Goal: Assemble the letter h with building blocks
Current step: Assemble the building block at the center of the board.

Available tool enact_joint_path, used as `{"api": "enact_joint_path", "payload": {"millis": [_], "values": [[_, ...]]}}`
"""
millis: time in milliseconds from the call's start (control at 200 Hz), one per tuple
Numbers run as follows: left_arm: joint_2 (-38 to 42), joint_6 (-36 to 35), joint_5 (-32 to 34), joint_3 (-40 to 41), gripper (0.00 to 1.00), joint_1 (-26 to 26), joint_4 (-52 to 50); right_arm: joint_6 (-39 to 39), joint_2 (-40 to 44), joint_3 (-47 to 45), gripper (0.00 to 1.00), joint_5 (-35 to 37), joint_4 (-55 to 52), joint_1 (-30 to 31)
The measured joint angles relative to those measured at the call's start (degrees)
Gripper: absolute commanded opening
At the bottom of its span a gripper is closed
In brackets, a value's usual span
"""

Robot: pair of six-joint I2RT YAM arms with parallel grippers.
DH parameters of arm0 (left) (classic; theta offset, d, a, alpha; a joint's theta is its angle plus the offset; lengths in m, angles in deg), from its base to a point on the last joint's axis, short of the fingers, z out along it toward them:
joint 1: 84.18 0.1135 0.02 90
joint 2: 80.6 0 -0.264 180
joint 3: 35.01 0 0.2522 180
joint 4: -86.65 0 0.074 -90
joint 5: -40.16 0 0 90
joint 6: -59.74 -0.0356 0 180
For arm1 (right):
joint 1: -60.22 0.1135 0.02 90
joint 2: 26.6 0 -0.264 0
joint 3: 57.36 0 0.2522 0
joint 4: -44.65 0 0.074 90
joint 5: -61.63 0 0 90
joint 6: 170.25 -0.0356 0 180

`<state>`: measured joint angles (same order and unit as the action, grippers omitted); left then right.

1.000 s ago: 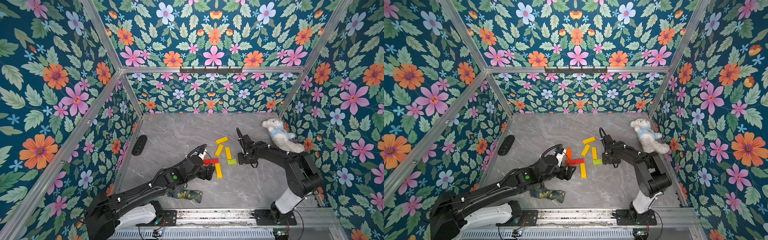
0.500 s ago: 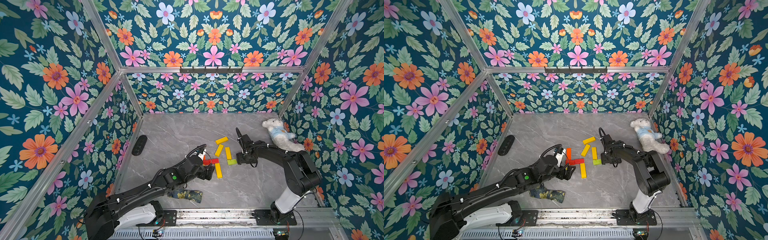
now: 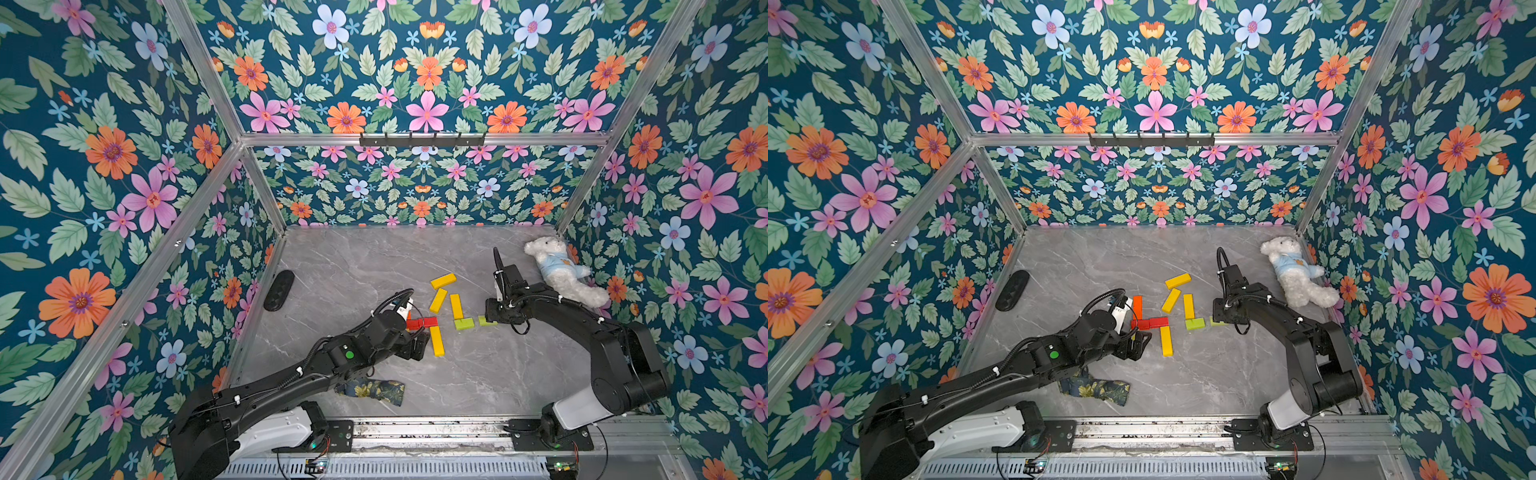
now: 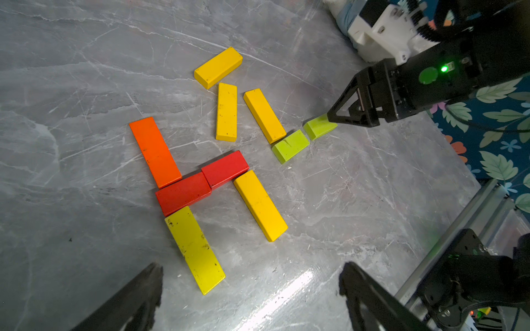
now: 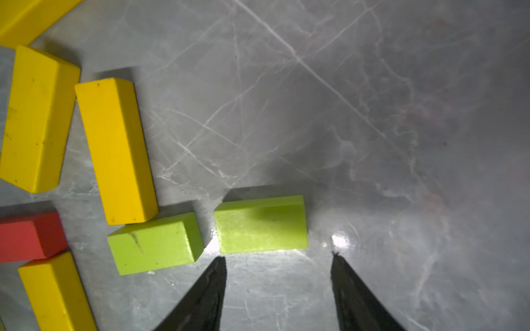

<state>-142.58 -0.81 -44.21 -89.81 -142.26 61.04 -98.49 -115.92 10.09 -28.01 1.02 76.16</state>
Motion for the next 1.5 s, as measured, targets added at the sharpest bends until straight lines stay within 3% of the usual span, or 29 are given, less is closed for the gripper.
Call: {"api": "enact_joint_path", "payload": {"millis": [695, 1500], "values": [[1.3, 0.0, 0.3, -0.1, 0.99, 0.0, -0.3, 0.7, -6.4, 1.6, 0.56, -4.1, 2.1, -1.0], [1.8, 0.0, 0.6, 0.4, 0.99, 0.0, -0.4, 2.2, -7.0, 2.2, 0.54, -7.6, 1.2, 0.2]]}}
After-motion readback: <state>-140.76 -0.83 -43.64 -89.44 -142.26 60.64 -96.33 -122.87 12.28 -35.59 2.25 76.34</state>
